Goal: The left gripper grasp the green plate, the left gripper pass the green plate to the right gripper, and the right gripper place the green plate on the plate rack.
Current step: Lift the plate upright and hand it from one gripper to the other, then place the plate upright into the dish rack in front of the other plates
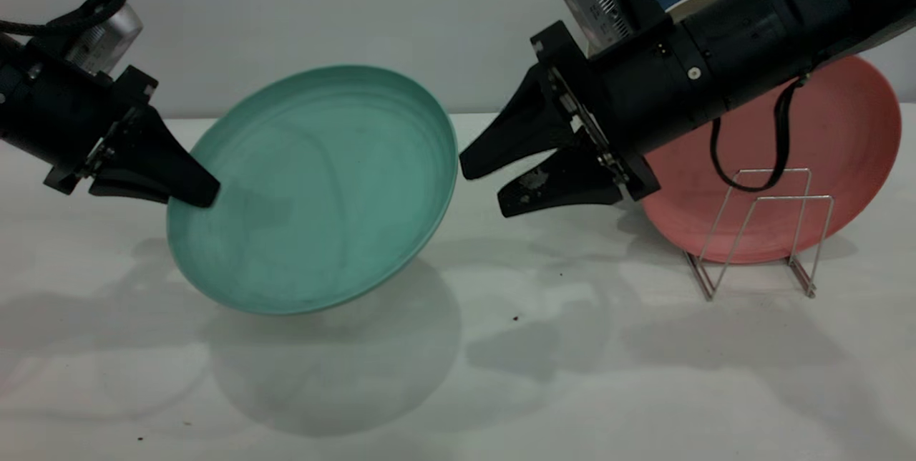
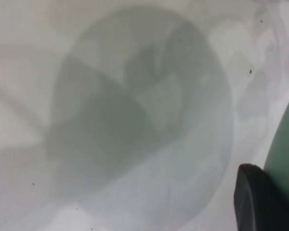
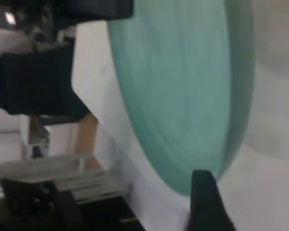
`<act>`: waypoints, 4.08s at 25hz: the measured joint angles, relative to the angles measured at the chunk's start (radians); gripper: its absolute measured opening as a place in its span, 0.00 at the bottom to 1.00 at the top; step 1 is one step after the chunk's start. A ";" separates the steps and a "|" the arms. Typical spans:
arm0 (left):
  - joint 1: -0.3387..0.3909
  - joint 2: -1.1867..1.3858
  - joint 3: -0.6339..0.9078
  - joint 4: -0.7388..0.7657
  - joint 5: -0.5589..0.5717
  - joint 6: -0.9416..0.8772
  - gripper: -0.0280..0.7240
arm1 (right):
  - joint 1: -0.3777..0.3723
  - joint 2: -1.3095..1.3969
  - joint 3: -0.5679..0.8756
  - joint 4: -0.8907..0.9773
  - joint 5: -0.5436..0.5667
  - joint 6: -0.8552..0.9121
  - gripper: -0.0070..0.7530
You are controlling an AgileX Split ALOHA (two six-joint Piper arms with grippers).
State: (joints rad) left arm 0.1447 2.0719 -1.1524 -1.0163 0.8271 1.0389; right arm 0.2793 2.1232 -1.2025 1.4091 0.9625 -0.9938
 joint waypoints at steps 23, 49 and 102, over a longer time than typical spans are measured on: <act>-0.088 0.000 0.000 -0.079 0.052 -0.036 0.06 | 0.010 0.001 -0.002 0.096 0.002 -0.048 0.55; -0.043 -0.148 0.000 -0.038 0.131 -0.038 0.95 | -0.086 -0.064 -0.002 -0.065 -0.014 -0.210 0.17; -0.009 -0.302 0.000 -0.026 0.146 -0.017 0.80 | -0.327 -0.324 -0.001 -0.643 -0.369 -0.882 0.29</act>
State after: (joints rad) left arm 0.1357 1.7694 -1.1524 -1.0420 0.9731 1.0217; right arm -0.0478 1.7991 -1.2034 0.7662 0.5933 -1.8760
